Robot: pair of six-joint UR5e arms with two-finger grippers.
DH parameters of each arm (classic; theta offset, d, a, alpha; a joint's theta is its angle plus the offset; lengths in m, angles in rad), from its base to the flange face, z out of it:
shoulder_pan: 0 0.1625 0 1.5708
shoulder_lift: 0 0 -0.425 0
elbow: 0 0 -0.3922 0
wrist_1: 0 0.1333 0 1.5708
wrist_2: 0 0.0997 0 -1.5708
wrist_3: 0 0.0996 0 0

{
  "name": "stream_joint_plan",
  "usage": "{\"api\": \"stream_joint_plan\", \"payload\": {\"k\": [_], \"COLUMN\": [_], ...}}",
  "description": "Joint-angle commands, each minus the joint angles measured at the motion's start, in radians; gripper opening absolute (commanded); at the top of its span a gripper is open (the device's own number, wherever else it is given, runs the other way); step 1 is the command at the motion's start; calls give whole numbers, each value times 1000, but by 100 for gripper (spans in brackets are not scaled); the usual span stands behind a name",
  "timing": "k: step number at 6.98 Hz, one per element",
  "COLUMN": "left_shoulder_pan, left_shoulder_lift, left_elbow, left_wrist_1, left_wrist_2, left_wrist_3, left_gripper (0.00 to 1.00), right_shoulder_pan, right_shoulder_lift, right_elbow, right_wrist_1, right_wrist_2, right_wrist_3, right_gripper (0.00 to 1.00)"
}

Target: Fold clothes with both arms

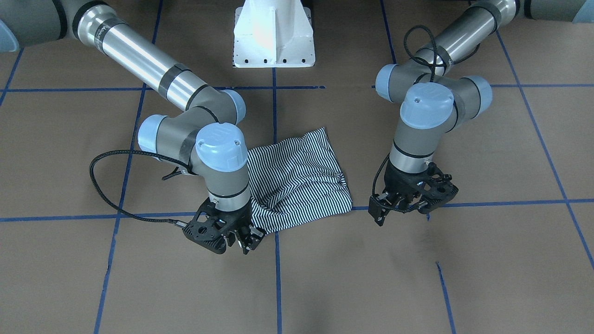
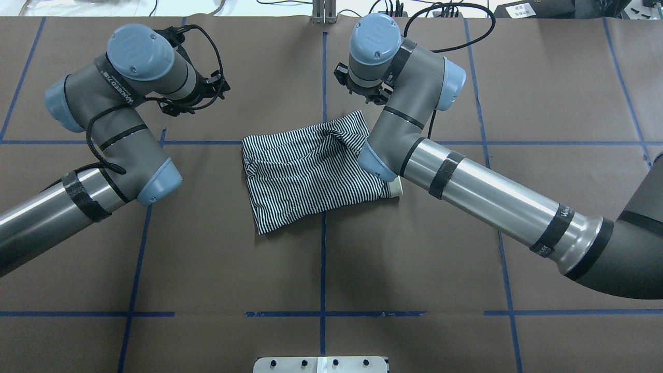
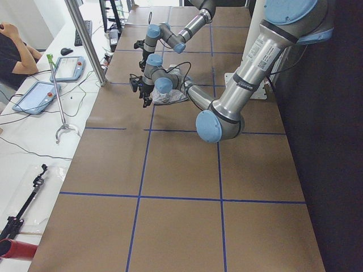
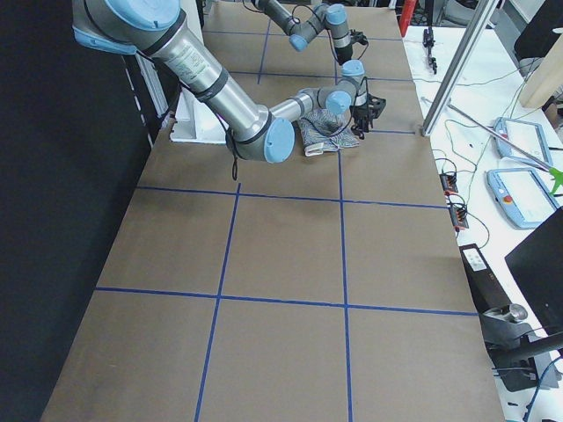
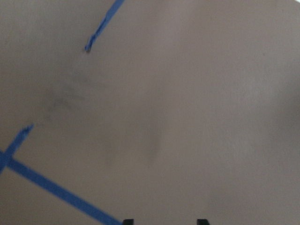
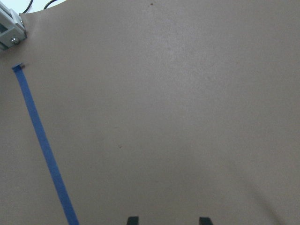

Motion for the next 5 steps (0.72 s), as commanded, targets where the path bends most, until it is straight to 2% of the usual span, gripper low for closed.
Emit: {"api": "stream_joint_plan", "payload": {"k": [1, 2, 3, 4, 5], "left_shoulder_pan": [-7, -4, -4, -4, -4], "left_shoulder_lift": [-3, -21, -24, -23, -17], "left_elbow": [2, 2, 0, -1, -1], "left_wrist_1": [-14, -18, -20, -20, -20], "left_wrist_2": [-19, -45, -47, -49, -49], "left_wrist_3": [10, -1, -28, -24, -19], "left_gripper": [100, 100, 100, 100, 100], "right_shoulder_pan": [49, 73, 65, 27, -34], "right_shoulder_lift": [-4, -4, 5, 10, 24], "right_elbow": [-2, 23, 82, 148, 149], "right_wrist_1": [2, -45, -182, -275, -294], "right_wrist_2": [96, 133, 161, 154, 90], "right_wrist_3": [-63, -135, -218, -269, -341], "right_gripper": [100, 100, 100, 100, 100]}}
